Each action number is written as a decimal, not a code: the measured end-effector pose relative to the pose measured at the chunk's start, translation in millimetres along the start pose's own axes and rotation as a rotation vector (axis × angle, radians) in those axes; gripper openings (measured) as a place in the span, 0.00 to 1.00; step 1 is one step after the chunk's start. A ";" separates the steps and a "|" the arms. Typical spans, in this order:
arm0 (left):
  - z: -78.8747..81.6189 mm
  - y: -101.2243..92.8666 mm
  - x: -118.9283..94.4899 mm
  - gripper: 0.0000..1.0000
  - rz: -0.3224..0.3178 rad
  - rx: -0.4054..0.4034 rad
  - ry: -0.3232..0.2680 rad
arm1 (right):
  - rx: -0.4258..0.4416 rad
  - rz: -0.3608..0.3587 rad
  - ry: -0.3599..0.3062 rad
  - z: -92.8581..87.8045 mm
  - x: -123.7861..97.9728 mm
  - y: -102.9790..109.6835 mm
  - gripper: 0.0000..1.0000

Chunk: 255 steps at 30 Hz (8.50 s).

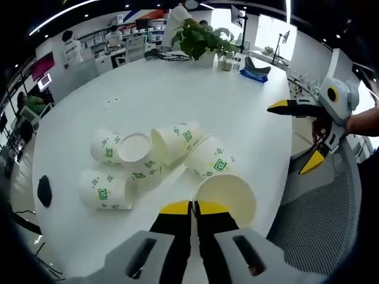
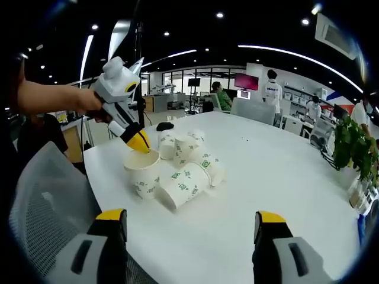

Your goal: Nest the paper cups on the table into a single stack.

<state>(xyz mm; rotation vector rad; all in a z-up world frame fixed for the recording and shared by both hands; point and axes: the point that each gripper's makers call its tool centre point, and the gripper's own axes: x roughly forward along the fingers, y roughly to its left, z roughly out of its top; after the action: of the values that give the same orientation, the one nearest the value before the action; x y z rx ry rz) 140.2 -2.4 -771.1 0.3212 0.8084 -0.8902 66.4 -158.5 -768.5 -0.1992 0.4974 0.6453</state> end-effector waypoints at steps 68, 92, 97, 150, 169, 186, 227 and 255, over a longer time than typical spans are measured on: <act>-31.3 -47.7 -76.6 0.93 -0.042 -0.043 -0.392 | 0.383 0.022 0.076 12.2 77.1 -6.8 0.66; -47.6 -63.4 -66.9 0.99 -0.051 -0.039 -0.391 | 0.452 -0.044 0.155 11.8 118.6 -2.1 0.52; -48.8 -64.5 -65.2 0.99 -0.053 -0.028 -0.386 | 0.470 -0.044 0.176 9.3 123.6 0.3 0.49; -28.9 -60.2 -76.9 0.70 -0.066 -0.067 -0.416 | 0.463 0.017 0.167 8.1 79.8 0.2 0.37; 21.8 -64.9 -69.0 0.44 -0.185 0.033 -0.411 | 0.336 0.174 0.099 42.4 37.8 29.0 0.36; 37.7 -88.0 -70.2 0.14 -0.340 0.117 -0.386 | 0.175 0.381 0.022 63.5 13.3 75.3 0.36; 18.1 -133.4 -90.6 0.00 -0.588 0.299 -0.259 | -0.015 0.575 0.034 58.7 0.8 107.7 0.36; 20.6 -116.6 -102.9 0.00 -0.552 0.324 -0.234 | 0.016 0.464 -0.020 67.2 4.2 79.9 0.55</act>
<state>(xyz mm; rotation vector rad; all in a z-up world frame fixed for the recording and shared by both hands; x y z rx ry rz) 20.4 -26.7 -672.8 0.2717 0.5365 -1.5542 45.5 -71.5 -714.5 -0.0600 0.5342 1.0940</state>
